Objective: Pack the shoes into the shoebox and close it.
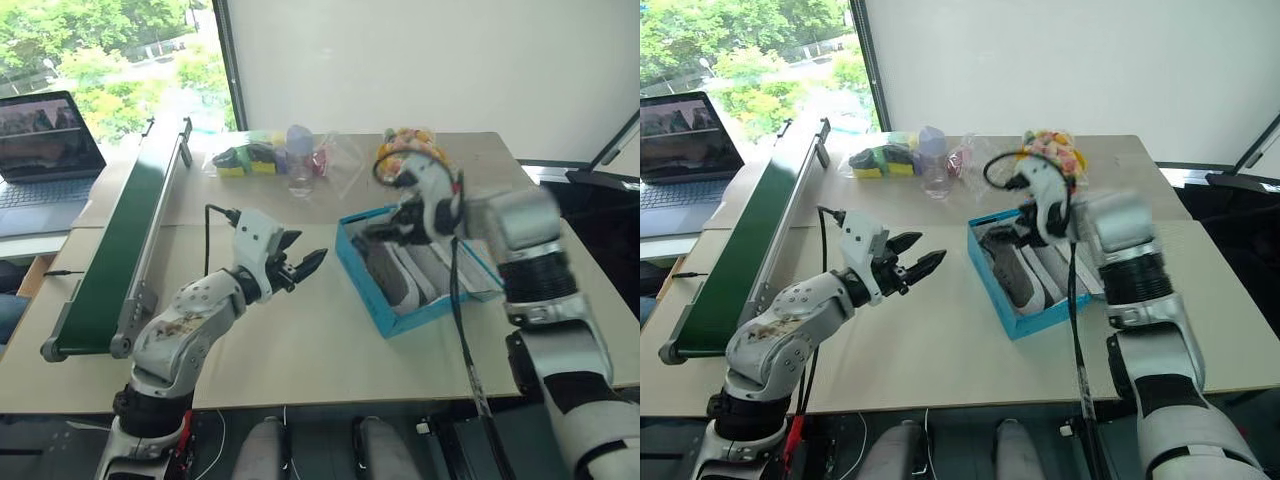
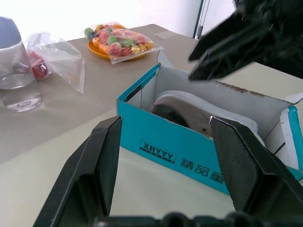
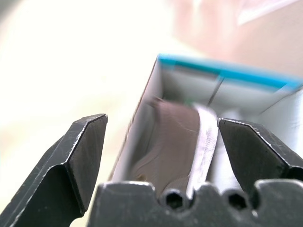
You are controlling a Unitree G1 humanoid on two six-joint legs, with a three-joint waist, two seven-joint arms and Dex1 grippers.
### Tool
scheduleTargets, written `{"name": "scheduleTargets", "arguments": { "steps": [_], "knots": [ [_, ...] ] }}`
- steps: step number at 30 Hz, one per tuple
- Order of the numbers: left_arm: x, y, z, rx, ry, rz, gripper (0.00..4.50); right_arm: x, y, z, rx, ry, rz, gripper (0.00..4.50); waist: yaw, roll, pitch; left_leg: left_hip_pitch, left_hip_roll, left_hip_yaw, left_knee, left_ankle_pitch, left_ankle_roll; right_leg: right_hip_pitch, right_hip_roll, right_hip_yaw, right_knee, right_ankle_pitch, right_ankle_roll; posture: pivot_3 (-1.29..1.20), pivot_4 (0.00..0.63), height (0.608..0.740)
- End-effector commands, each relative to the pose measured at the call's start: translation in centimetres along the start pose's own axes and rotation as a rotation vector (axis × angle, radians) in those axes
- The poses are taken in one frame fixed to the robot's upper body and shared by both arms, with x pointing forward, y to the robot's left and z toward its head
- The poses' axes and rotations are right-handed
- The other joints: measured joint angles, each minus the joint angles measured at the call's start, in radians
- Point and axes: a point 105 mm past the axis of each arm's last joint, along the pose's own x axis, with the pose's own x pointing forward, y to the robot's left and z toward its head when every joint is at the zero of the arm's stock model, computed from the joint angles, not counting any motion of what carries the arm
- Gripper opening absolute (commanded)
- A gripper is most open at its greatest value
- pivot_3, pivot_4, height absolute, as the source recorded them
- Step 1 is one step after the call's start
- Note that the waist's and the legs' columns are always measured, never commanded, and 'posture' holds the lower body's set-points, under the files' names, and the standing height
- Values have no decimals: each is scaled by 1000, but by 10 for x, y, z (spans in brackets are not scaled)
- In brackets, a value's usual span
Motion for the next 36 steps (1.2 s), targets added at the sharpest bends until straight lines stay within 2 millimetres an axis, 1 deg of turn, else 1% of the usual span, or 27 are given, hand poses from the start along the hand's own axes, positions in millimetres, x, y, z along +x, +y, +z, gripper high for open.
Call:
{"name": "scheduleTargets", "arguments": {
  "steps": [1, 3, 6, 8, 9, 11, 12, 15, 16, 17, 18, 19, 20, 22, 23, 25, 26, 27, 28, 29, 31, 33, 36],
  "knots": [
    [9, -7, 13, 40, -51, -61, 3131, -24, 2, 13, 21, -65, -19, 4466, 0, 0, 0, 0, 0, 0, -1, 0, 0, 0, -1, 0, 0, 0, -1, 0, 150, 740],
    [12, -8, 13, 45, -51, -81, 3131, -31, -2, 9, 36, -80, -42, 4466, 1, 0, 0, -2, -1, 0, -1, 0, 1, -1, -1, 1, -1, 0, -1, 0, 150, 740],
    [14, -8, 13, 55, -48, -103, 3131, -37, -9, -3, 72, -81, -69, 4466, 2, 0, 0, -2, -1, 0, -1, 0, 1, 0, -2, 1, -1, -1, 0, 0, 150, 740],
    [16, -9, 15, 60, -48, -121, 3131, -47, -15, -14, 108, -86, -78, 3950, 7, 0, 0, -3, -2, 0, -1, 0, 1, 0, -2, 0, -2, -1, 0, 0, 150, 740],
    [16, -10, 16, 64, -46, -138, 3131, -54, -18, -21, 114, -84, -86, 3785, 8, 0, 0, -3, -2, 0, -1, 0, 1, -1, -2, 0, -2, -1, 0, 0, 150, 740],
    [15, -12, 16, 74, -35, -166, 3131, -67, -20, -33, 115, -76, -96, 3231, 14, 0, 0, -4, -2, 0, -1, 1, 1, -1, -2, 0, -2, -1, 1, 0, 150, 740],
    [16, -14, 16, 83, -26, -187, 3131, -76, -21, -38, 115, -77, -104, 2740, 14, 0, 0, -3, -2, 0, -1, 0, 1, -1, -2, 1, -2, -3, 3, 0, 150, 740],
    [16, -20, 20, 113, -10, -268, 3131, -99, -19, -53, 118, -66, -142, 1807, 16, 0, 0, -4, -1, 0, -1, 1, 1, -1, -2, 1, -2, -5, 6, 0, 150, 740],
    [17, -22, 22, 118, -9, -290, 3131, -104, -17, -56, 113, -59, -152, 1510, 16, 0, 0, -3, -1, 0, -1, 0, 1, -1, -2, 1, -2, -5, 6, 0, 150, 740],
    [19, -25, 26, 134, -4, -328, 3131, -112, -12, -58, 106, -64, -140, 1100, 15, 0, 0, -3, -1, 0, -1, 1, 1, -1, -2, 1, -2, -5, 6, 0, 150, 740],
    [20, -27, 28, 145, 0, -353, 3131, -116, -7, -59, 98, -69, -130, 867, 15, 0, 0, -3, -1, 0, -1, 1, 1, -1, -1, 1, -2, -5, 6, 0, 150, 740],
    [21, -29, 30, 156, 6, -375, 3131, -119, -3, -62, 94, -74, -119, 477, 14, 0, 0, -3, -1, -1, -1, 1, 1, 0, -1, 1, -2, -5, 6, 0, 150, 740],
    [24, -31, 32, 177, 18, -408, 3131, -123, 0, -74, 111, -70, -115, 109, 13, 0, 0, -2, -1, 0, -1, 0, 1, 0, -1, 1, -2, -5, 6, 0, 150, 740],
    [27, -32, 34, 204, 36, -443, 3131, -127, 4, -91, 141, -60, -124, 46, 18, -1, 0, -1, -2, -1, -1, 0, 1, 3, -1, -1, -2, -5, 6, 0, 150, 740],
    [29, -32, 33, 225, 56, -454, 3131, -127, 8, -105, 175, -51, -120, 46, 19, -1, 0, 1, -1, -1, -1, 0, 1, 3, 0, -1, -3, -5, 6, 0, 150, 740],
    [31, -29, 31, 254, 84, -463, 3131, -126, 15, -123, 226, -44, -104, 46, 21, -1, 0, 1, -1, -1, -1, -1, -1, 3, -1, 0, -3, -5, 6, 0, 150, 740],
    [34, -28, 33, 263, 93, -465, 3131, -121, 20, -145, 272, -9, -104, 46, 20, -1, 0, 0, -1, -1, -1, -1, -1, 3, -1, 0, -3, -5, 6, 0, 150, 740],
    [36, -27, 34, 269, 100, -466, 3131, -117, 23, -162, 311, 10, -117, 46, 22, -1, 0, 0, -1, -1, -1, -1, -1, 3, -1, 1, -2, -5, 6, 0, 150, 740],
    [37, -26, 35, 272, 104, -466, 3131, -115, 25, -174, 335, 21, -129, 46, 23, -2, -1, 0, -1, -1, -1, -1, -1, 3, -1, 1, -2, -6, 6, 0, 150, 740],
    [37, -25, 34, 277, 110, -467, 3131, -113, 23, -180, 350, 12, -156, 46, 23, -2, -1, 0, -1, -3, -1, -1, -1, 4, -1, -1, -3, -6, 6, 0, 150, 740],
    [37, -25, 34, 284, 115, -466, 3131, -107, 12, -189, 362, -23, -216, 46, 15, 1, -1, 0, -1, -3, -1, -1, -1, 2, -3, 2, -2, -6, 7, 0, 150, 740],
    [35, -24, 34, 285, 123, -464, 3131, -101, 2, -193, 400, -83, -255, 46, 4, 1, -1, 0, -1, -4, -1, -1, -1, 2, -3, 4, -3, -5, 8, 0, 150, 740],
    [30, -21, 34, 297, 135, -449, 3131, -93, -28, -204, 390, -109, -401, 46, -3, 0, -1, 1, -1, -4, -1, -3, -5, 3, -2, 4, -4, -4, 8, 0, 150, 740]
  ]
}}
